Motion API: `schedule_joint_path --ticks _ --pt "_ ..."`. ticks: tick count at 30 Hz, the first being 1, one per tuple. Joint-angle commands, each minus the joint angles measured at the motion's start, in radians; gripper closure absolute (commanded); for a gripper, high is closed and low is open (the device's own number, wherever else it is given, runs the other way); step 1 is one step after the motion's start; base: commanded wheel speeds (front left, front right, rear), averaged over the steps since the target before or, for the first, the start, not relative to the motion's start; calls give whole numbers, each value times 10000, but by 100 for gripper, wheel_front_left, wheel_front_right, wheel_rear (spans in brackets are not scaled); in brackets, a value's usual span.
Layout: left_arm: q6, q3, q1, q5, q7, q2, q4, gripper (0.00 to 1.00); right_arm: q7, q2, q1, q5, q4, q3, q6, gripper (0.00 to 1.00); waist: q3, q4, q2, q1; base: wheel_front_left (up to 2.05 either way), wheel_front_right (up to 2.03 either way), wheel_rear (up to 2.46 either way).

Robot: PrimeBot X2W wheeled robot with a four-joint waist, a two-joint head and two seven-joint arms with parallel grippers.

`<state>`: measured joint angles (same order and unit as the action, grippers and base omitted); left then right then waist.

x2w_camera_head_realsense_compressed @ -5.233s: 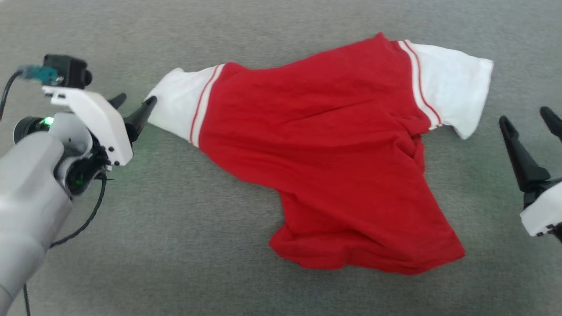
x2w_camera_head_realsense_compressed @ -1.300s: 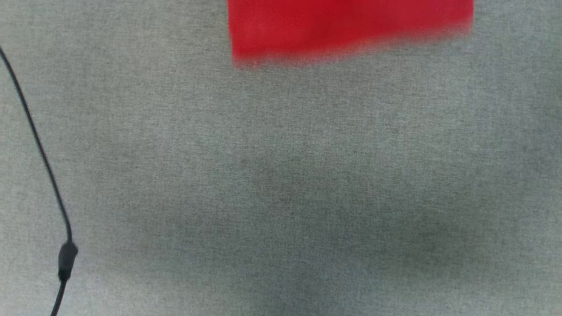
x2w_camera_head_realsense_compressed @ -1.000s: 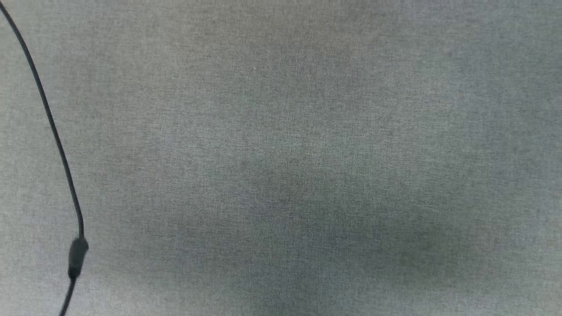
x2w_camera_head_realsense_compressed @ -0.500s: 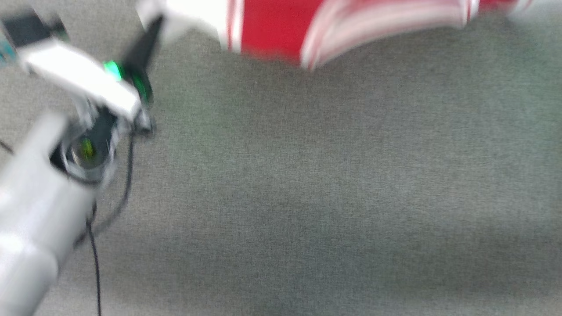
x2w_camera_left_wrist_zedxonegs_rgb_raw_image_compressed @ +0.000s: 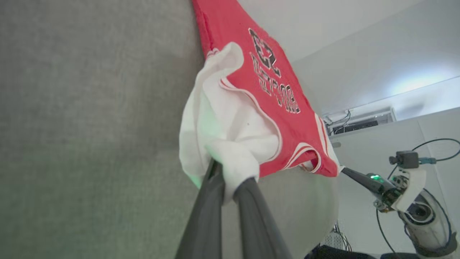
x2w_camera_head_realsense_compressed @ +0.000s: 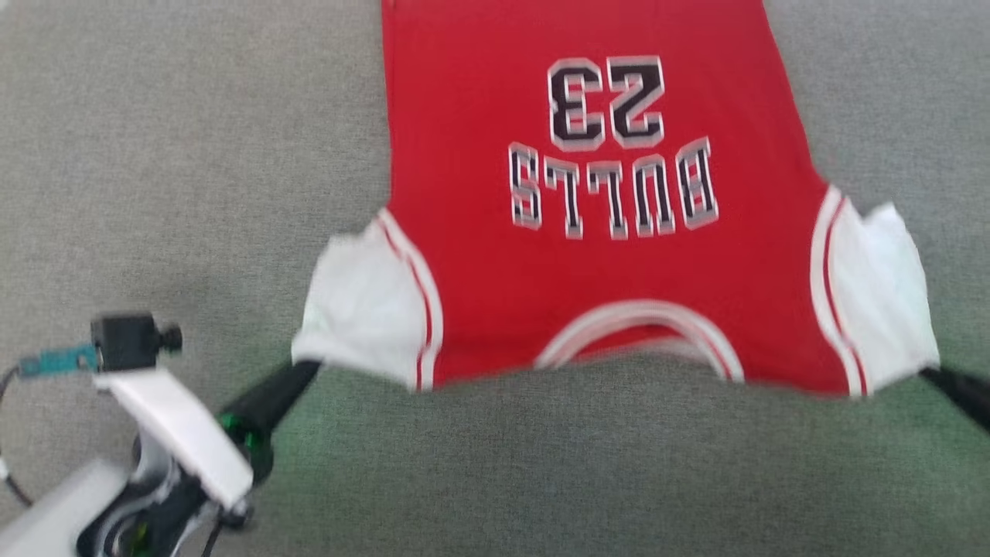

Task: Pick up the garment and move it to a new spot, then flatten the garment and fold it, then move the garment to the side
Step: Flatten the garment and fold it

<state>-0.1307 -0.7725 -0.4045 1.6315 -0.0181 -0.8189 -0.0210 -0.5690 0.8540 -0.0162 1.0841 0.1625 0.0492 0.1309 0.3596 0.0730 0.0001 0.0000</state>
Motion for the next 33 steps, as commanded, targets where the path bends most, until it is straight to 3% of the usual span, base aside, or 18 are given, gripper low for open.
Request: schedule_joint_path --ticks 1,8,13,16,22,25,33 --pt "7 -100 389 -222 74 -339 244 100 -280 -166 618 -23 367 -301 -2 100 -56 28 -1 0 0 0 0" --pt "6 -212 1669 -342 -169 -1212 1367 100 -1343 -1155 2946 -382 1897 -1774 -2 100 -180 200 -1 0 0 0 0" --pt "6 -223 2178 -586 -489 -1527 1671 100 -1946 -1933 3805 -741 2828 -2708 -2 100 -265 244 -1 0 0 0 0" --pt "6 -349 2139 -597 -464 -1208 1549 100 -2316 -2292 3719 -1014 2983 -2818 -2 100 -282 252 -1 0 0 0 0" --pt "6 -603 1748 -391 -10 -369 624 100 -3001 -2560 2649 -1848 2177 -1783 -2 100 -218 214 -1 0 0 0 0" --pt "6 -707 1597 -337 113 100 -6 100 -3035 -2648 2037 -2370 1468 -1190 -2 100 -175 195 -1 0 0 0 0" --pt "7 -759 1522 -537 -52 651 -1017 100 -2547 -2771 1348 -3267 -166 -152 -5 100 -132 214 -1 0 0 0 0"
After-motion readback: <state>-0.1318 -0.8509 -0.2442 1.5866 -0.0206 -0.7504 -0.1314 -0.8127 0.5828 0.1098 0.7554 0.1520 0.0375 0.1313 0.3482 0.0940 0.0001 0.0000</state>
